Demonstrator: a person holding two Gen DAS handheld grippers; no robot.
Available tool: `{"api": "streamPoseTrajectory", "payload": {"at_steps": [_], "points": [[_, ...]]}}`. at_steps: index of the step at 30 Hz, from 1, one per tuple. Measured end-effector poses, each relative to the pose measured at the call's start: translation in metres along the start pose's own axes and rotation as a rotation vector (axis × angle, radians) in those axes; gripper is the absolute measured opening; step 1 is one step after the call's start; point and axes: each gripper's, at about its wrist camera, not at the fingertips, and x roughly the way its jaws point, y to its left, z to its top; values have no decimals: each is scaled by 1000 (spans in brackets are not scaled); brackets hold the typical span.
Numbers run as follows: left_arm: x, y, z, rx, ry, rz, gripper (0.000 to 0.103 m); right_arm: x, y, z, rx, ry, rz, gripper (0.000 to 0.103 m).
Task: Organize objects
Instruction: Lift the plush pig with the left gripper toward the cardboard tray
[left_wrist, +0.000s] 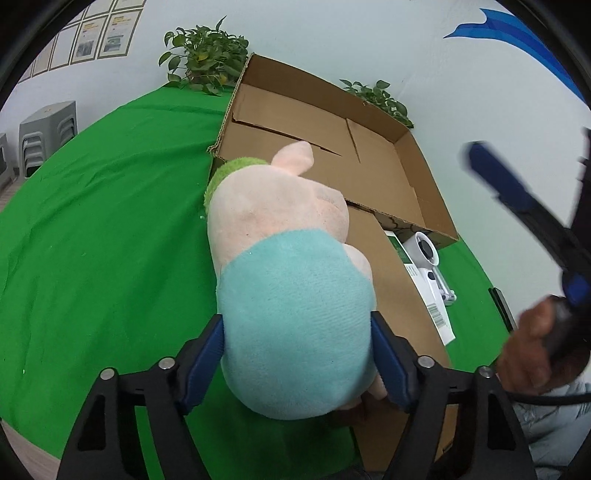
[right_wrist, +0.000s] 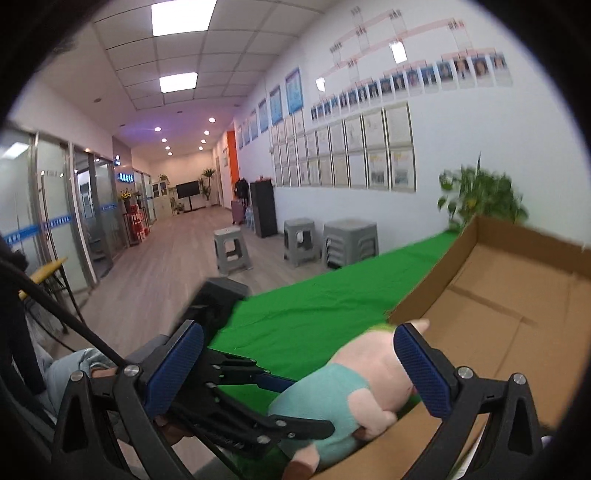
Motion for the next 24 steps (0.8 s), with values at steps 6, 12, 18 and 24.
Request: {"api": "streamPoseTrajectory", "payload": {"at_steps": [6,12,18,24], "points": [[-21,8,-11,11,-27,3,59,61,-37,-10,211,217,-32,103],[-39,18,-16,31,-40,25,57,98,-35,-12,275,377,-30,103],[-47,19,-13,85,-66,52,53,109,-42,-18,323,504,-64,103],[-46,0,-3,145,-83,78,52,93,-66,-24,438,509,-20,92]]}}
